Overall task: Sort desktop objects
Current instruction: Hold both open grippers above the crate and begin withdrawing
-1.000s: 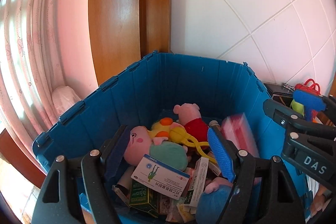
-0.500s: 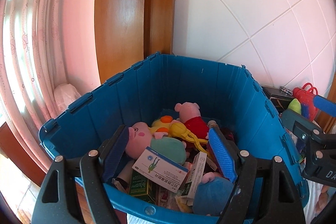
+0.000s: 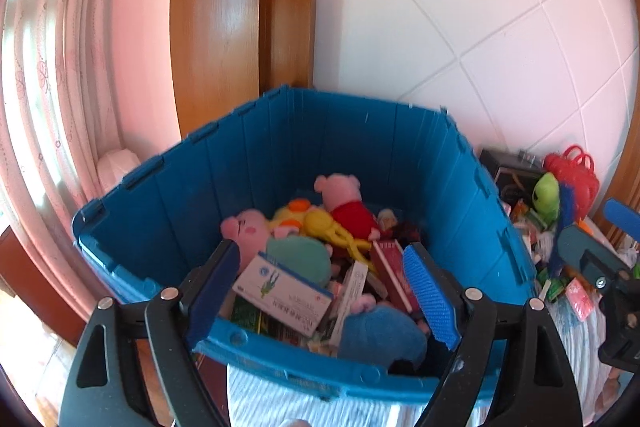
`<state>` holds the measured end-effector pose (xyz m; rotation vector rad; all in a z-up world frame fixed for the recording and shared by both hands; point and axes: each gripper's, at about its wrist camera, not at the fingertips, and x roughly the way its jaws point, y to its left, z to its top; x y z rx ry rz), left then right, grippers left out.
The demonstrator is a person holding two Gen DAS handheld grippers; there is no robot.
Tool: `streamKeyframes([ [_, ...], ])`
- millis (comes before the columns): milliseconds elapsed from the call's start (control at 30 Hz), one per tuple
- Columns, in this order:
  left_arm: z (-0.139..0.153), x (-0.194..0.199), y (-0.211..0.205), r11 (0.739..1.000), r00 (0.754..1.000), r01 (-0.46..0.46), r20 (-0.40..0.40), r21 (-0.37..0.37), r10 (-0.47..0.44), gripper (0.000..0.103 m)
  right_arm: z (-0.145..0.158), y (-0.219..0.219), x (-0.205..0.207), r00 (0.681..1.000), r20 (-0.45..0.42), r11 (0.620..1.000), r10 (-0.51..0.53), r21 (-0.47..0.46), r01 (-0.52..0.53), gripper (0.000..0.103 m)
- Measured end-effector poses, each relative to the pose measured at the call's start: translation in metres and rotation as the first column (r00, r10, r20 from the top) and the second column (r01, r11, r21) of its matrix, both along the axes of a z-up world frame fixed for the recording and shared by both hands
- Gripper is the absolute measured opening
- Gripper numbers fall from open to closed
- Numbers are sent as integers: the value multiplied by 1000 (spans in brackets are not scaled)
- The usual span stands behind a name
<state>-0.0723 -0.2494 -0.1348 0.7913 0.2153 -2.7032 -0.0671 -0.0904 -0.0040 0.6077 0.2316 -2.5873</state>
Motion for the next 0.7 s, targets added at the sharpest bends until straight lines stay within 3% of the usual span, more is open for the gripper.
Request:
streamKeyframes([
  [200,2,11,9,996,997,71,-30,51,-70,85,1,14,11,1000,10,1000,-15,-22,15,103],
  [700,10,28,28,999,999,28,-27,-30,-29,85,-1,32,24,994,15,994,-109,-7,109,103],
])
